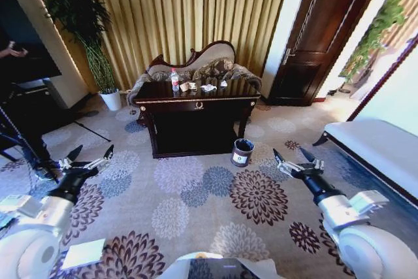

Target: Move to the front of the table and place the trash on the table into the trash bin.

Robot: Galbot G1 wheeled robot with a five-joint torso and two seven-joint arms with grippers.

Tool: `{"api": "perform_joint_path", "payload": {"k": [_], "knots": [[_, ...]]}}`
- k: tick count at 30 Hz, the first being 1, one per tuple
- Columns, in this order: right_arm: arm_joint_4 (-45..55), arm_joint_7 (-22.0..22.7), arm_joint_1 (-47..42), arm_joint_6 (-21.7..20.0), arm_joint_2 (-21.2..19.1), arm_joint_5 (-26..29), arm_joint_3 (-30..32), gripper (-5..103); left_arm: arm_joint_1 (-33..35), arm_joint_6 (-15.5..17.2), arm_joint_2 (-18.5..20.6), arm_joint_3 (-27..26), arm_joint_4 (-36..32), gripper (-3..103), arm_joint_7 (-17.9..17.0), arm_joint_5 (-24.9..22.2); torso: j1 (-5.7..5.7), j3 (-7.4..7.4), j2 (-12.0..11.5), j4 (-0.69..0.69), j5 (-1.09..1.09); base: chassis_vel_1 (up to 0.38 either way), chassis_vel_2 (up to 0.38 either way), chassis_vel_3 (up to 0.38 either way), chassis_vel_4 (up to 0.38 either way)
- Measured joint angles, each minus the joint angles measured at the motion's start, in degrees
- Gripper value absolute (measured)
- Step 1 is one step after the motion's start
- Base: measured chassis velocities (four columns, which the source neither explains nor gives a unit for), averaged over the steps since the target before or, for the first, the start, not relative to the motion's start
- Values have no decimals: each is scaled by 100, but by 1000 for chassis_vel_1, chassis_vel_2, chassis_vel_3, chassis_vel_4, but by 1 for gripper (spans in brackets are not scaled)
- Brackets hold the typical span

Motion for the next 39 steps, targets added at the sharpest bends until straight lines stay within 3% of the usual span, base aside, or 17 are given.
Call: {"api": "perform_joint_path", "payload": {"k": [39], "knots": [[0, 147, 24, -76, 38, 27, 6, 100, 18, -28, -25, 4, 19, 100, 124, -11, 0, 0, 0, 0, 0, 0, 0, 0, 0]]}}
